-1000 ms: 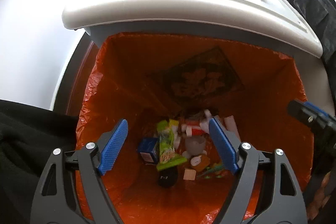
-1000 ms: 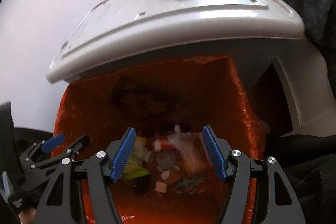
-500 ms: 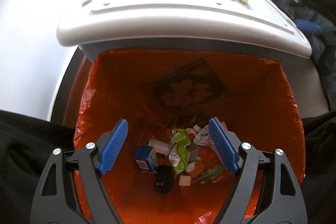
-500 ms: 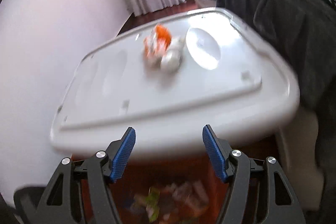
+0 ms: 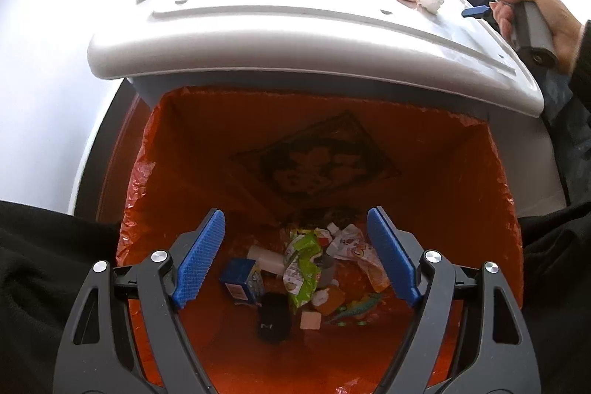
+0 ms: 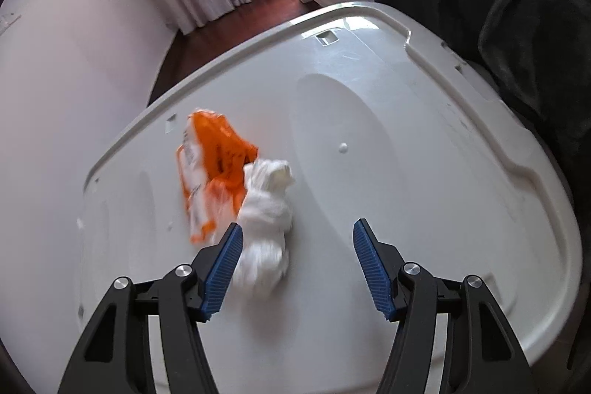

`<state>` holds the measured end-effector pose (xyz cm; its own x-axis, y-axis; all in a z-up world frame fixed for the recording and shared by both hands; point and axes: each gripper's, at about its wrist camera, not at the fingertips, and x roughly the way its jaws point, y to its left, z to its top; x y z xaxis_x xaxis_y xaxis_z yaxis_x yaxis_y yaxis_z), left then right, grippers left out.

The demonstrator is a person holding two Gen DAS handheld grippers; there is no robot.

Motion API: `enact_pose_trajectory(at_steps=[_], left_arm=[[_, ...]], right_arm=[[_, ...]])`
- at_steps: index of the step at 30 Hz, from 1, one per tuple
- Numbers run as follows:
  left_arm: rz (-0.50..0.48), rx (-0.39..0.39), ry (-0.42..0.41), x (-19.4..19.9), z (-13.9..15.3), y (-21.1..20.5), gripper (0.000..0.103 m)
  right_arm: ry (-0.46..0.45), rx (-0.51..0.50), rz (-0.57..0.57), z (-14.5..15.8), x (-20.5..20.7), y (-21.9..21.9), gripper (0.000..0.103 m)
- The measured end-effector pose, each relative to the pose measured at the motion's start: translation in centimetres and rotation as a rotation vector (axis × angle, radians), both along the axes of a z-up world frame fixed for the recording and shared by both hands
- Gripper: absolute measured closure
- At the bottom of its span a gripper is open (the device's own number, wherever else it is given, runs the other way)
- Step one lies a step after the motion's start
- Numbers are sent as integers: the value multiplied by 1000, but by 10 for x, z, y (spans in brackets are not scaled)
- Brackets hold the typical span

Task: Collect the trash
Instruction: 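Grasp the white crumpled tissue with the right tool and lift it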

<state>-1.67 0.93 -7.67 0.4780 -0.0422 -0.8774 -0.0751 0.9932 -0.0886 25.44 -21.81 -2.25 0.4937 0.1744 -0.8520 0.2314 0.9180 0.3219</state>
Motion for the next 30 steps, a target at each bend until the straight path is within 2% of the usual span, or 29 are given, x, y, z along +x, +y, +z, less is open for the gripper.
enact_pose_trajectory(at_steps=[4,9,11,13,19,21,24,27,30], left_arm=[[11,-1,-8,0,2,2,25],[19,-8,-4,1,2,5,25],[24,-13,0,1,2,7,25],[26,-15,2,2,2,7,25],[18,-14,1,3,2,8,25],[15,-15,-7,3,4,9,25],[3,-1,-29,2,12,6,25],[-40,22,-72,8,33,-4,25],[-106,13,-132,31,59,-21,25]], right_arm=[[25,-28,9,-5,17,10,41],[66,-115,51,-12,30,37,42],[66,-164,75,-14,34,45,51],[65,-218,100,-15,35,54,67],[14,-335,154,-17,11,66,69],[7,-323,163,-16,2,61,70],[3,-181,153,-3,-12,37,70],[-75,-60,159,39,-51,6,70],[-176,-45,162,74,-93,-18,70]])
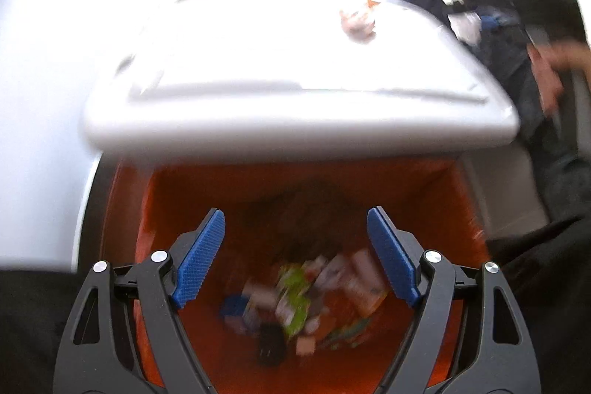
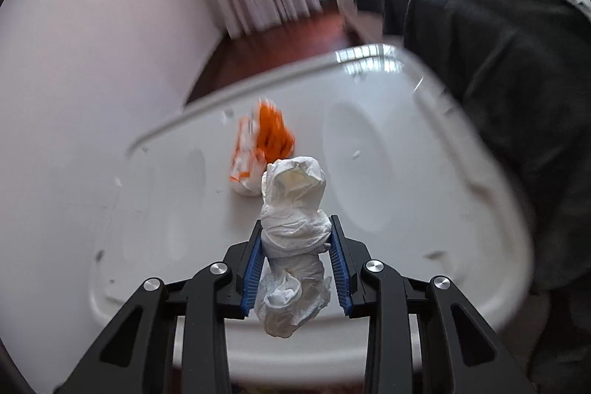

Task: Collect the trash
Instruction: 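Grasp the orange-white plastic bag with the left tool while the right tool holds the tissue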

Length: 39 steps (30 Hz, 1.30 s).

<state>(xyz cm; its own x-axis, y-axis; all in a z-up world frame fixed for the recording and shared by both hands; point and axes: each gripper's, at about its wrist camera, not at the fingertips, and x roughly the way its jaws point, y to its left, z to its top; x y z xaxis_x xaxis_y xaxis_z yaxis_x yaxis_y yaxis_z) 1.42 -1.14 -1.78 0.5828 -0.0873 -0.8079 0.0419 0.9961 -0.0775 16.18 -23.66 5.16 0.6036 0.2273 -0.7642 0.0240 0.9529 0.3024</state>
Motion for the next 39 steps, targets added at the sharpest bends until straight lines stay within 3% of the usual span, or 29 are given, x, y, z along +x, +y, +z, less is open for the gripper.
enact_pose_trajectory(at_steps=[2,3,7,9,12,16,22,23,24,26,29,33,39], left_arm=[[-37,3,-51,30,18,-15,24],[-66,-4,-74,47,26,-22,18],[-187,-13,-154,135,41,-57,16],[-199,9,-150,174,38,-70,16],[-185,-18,-134,226,28,-78,16],[-157,-19,-104,272,8,-84,16],[-125,109,-29,320,-30,-97,17],[-115,118,2,328,-37,-97,27],[-105,142,5,332,-41,-98,32],[-121,189,-18,335,-37,-104,59],[-151,179,-23,333,-35,-107,73],[-154,119,-36,318,-28,-98,79],[-164,120,-72,259,4,-94,79]], right_arm=[[-67,-2,-34,12,-25,-20,70],[-91,8,-65,13,-35,-31,70],[-86,93,-108,8,-38,-59,70],[-92,94,-105,9,-39,-63,70],[-102,147,-107,10,-41,-72,70],[-96,211,-111,12,-39,-82,69],[-93,230,-103,15,-36,-85,69],[-89,236,-103,14,-35,-85,69],[-85,244,-101,13,-34,-85,69],[-78,249,-97,11,-31,-84,69],[-74,243,-88,10,-28,-78,69],[-69,232,-79,9,-24,-73,69],[-68,239,-93,9,-23,-71,69]])
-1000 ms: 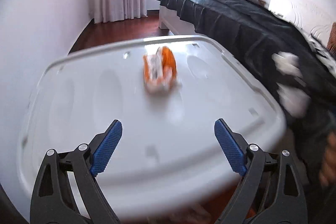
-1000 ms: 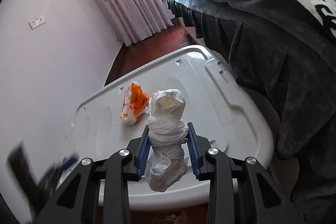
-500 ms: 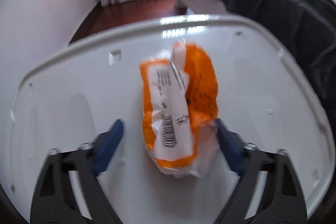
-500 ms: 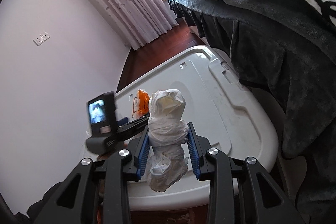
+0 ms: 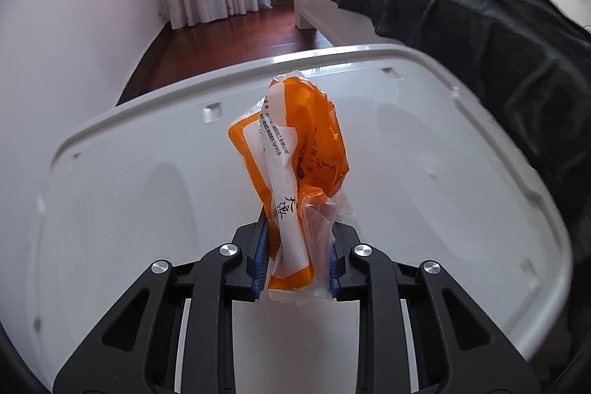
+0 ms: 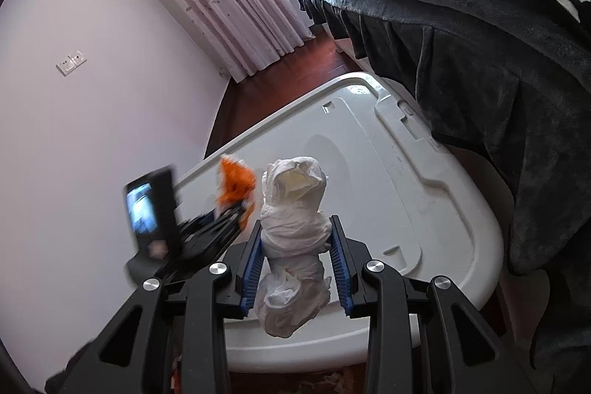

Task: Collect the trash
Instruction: 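Grasp the orange-white plastic bag with the left tool while the right tool holds the tissue, then lower the tissue and orange bag into the bin and open both tools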

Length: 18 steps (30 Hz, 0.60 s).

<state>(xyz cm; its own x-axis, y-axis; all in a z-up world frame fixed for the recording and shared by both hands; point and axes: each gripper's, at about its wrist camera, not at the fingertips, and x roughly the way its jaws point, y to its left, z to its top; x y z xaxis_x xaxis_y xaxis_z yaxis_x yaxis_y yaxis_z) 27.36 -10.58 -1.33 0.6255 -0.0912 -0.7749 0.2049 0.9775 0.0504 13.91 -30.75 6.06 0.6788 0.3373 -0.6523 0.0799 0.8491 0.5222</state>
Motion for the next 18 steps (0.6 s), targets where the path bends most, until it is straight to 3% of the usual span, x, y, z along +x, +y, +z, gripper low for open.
enact_pose_trajectory(at_steps=[11,18], left_arm=[[94,-44,5,-154,46,50,79],[155,-42,8,-237,38,84,79]], right_arm=[[-27,-35,70,0,-13,45,69],[-95,-219,189,-6,-66,105,69]])
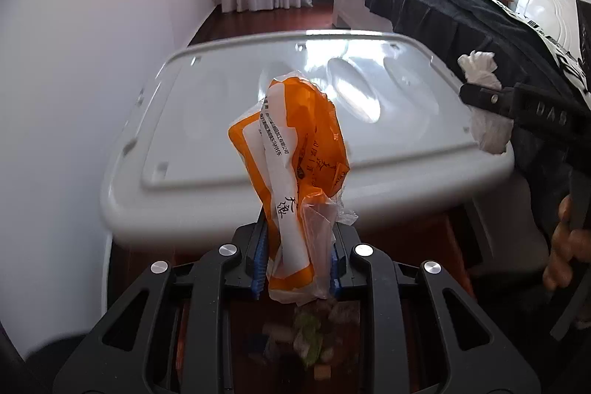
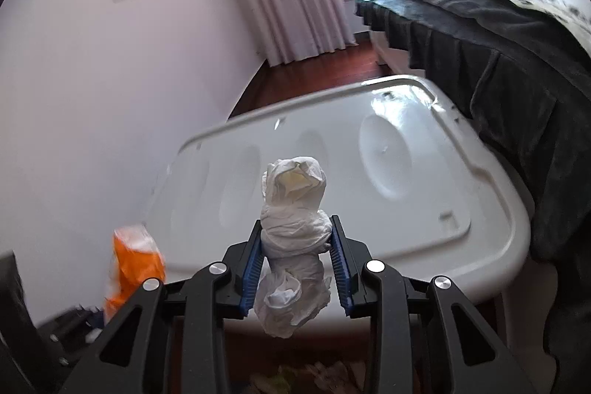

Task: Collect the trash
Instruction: 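Lower the tissue and orange bag into the bin and open both tools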

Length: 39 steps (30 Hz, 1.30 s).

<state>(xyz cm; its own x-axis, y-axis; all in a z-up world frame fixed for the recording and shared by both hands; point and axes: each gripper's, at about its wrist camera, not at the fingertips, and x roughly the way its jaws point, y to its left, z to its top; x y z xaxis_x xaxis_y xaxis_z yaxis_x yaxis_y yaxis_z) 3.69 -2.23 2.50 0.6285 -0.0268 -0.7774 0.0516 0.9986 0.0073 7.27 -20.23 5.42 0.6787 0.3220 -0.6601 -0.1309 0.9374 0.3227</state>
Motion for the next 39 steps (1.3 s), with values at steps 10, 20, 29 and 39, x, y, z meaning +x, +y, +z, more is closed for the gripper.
enact_pose_trajectory(at_steps=[10,20,29,39], left_arm=[[68,-59,89,-64,-63,14,79],[70,-41,261,-53,-130,20,78],[70,-17,298,-48,-143,17,77],[51,-5,272,-57,-138,13,75]], right_arm=[[99,-81,26,-64,-104,35,69],[226,-198,89,-112,-107,63,68],[284,-177,79,-130,-105,62,68],[286,-170,70,-129,-105,60,68]])
